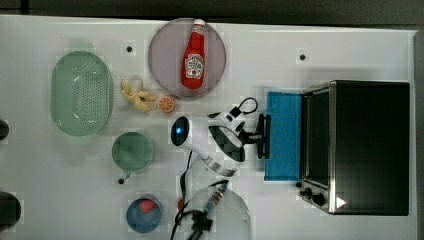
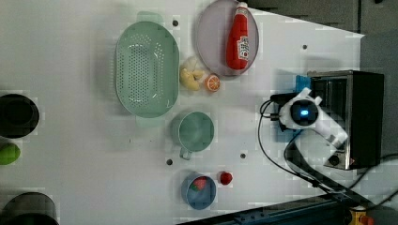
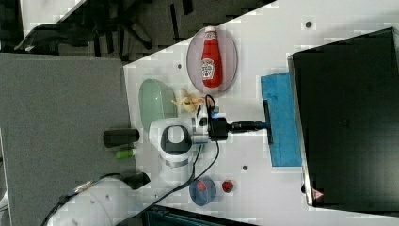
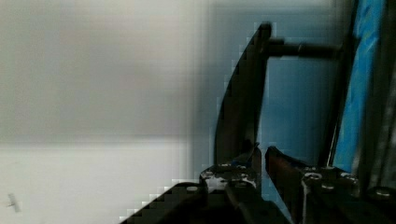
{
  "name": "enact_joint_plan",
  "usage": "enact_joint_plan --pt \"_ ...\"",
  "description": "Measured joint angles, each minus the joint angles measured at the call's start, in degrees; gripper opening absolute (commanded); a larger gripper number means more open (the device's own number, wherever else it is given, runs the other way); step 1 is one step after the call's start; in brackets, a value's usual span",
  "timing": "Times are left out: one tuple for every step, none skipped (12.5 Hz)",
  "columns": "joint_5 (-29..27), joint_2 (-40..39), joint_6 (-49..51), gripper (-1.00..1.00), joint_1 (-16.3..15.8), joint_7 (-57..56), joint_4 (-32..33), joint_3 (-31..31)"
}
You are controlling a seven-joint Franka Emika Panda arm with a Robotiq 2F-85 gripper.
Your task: Flap open oven.
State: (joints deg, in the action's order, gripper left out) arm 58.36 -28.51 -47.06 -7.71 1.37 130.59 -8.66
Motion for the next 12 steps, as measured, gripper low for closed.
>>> enact_joint_plan --pt "0.6 -1.6 0.0 -0.65 -0.7 0.9 0.0 0.2" --pt "1.3 -2.1 0.6 -0.65 -1.2 1.3 0.0 0.2" --pt "1.3 -1.9 0.8 -0.65 -1.4 1.6 -0.2 0.2" --pt "1.3 -1.9 0.7 -0.65 -1.4 2.1 -0.7 0.2" --pt "0.5 -1.7 0.3 -0.65 -1.3 2.3 -0.7 0.0" --pt "-1.3 -0.7 -0.7 -0.65 -1.2 2.6 -0.3 -0.4" --pt "-3.1 0.8 -1.2 -0.65 -1.1 2.7 0.0 -0.8" --pt "-7.9 2.9 -1.2 -0.65 -0.8 2.9 0.3 -0.8" --pt "-14.5 5.5 -1.3 -0.65 -0.7 2.9 0.3 -0.8" --pt "-20.1 8.6 -1.3 -0.65 -0.4 2.9 0.2 -0.5" --pt "-24.7 12.0 -1.7 -0.65 0.1 2.9 0.0 0.2" --pt "-28.8 15.3 -2.0 -0.65 0.1 3.1 -0.3 0.5"
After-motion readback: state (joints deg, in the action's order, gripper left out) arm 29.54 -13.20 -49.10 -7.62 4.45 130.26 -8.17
